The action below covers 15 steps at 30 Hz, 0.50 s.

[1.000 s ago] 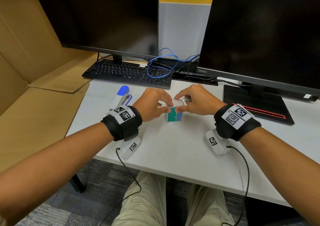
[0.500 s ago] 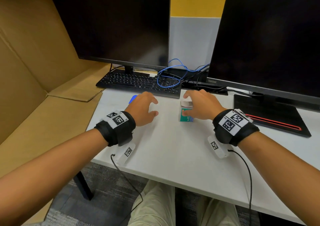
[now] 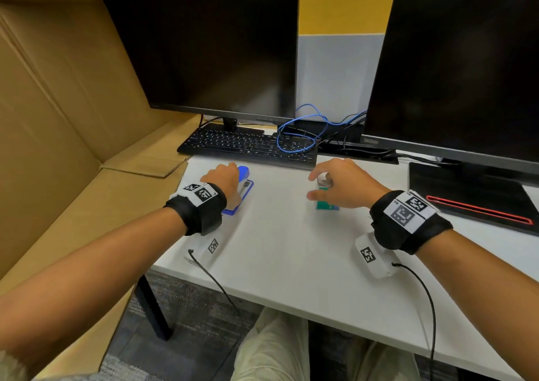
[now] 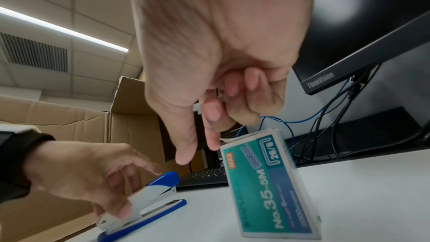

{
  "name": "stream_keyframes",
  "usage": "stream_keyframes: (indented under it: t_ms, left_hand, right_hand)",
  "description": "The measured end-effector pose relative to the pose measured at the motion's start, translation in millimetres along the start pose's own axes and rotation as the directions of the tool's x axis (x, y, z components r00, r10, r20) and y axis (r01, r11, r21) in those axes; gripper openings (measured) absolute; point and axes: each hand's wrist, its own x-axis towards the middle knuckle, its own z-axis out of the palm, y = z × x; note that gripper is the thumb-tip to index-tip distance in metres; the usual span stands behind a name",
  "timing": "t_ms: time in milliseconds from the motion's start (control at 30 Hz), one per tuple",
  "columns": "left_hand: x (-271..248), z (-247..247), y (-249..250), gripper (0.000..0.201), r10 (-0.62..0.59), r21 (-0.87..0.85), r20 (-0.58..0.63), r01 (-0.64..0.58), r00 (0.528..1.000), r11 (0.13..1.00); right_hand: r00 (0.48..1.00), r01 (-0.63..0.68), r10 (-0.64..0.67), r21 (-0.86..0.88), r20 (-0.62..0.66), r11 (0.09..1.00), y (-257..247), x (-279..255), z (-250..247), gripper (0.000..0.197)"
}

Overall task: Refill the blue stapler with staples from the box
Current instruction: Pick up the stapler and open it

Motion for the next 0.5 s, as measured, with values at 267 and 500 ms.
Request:
stream_keyframes:
  t_ms: [267, 500]
  left_hand:
    - [0, 5, 9, 0.046, 0.053, -0.013, -0.031, -0.053, 0.998, 0.998]
    - [-9, 7, 26, 0.044, 0.203, -0.106, -0.039, -0.206, 0.978, 0.973]
  right_hand:
    - [0.999, 0.021, -0.018, -0.057, 0.039, 0.998, 12, -7, 1, 0.032]
    - [0.989, -0.083, 0.074, -0.064, -0.126, 0.995, 18, -6, 4, 0.058]
